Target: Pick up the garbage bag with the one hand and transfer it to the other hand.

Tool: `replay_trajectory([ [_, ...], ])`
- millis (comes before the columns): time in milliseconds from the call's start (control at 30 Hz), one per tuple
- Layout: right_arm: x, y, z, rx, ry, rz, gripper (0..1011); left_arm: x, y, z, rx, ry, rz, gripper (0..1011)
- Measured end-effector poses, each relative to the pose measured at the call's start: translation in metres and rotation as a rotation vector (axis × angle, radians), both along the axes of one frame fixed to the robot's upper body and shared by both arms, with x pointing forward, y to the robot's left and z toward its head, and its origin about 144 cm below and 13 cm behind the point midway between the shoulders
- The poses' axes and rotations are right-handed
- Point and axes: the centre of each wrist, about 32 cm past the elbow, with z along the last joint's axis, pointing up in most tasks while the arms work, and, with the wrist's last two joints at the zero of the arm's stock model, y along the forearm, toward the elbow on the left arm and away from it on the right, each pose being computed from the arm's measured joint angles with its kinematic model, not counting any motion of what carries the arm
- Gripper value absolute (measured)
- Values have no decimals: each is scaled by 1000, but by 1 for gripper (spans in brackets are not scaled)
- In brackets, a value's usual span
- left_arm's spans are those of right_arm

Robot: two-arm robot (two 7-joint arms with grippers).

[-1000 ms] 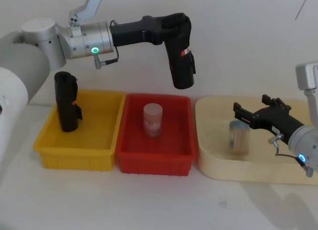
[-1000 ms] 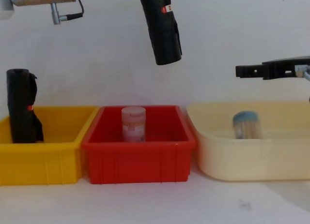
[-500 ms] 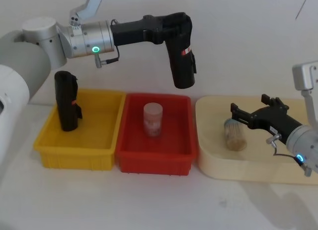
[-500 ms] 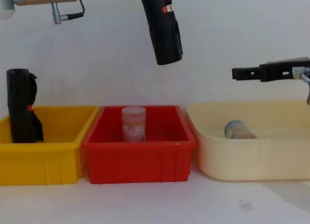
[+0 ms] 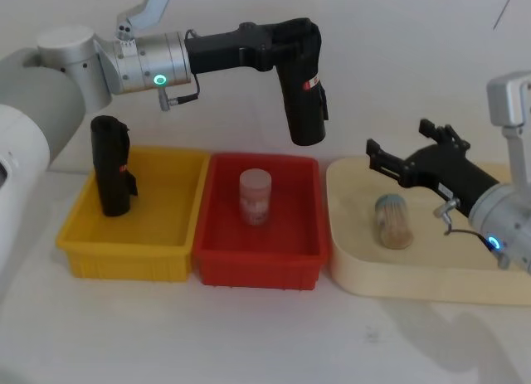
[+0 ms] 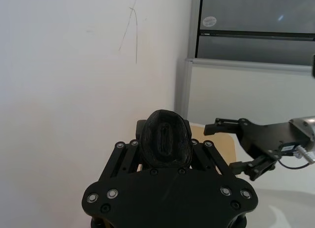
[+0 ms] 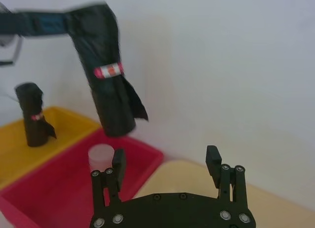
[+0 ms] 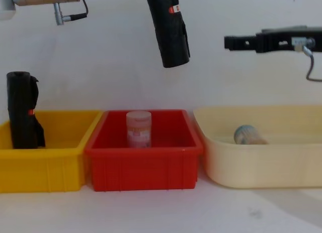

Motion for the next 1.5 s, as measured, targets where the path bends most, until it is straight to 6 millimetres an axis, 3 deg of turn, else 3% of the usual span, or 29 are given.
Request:
replay_trajectory([
  [600,-2,31,25,-40,-109,55,1001,0,0,0,0,0,-1,364],
  [1500,5,71,51,-174,-45,57,1001,0,0,0,0,0,0,364],
])
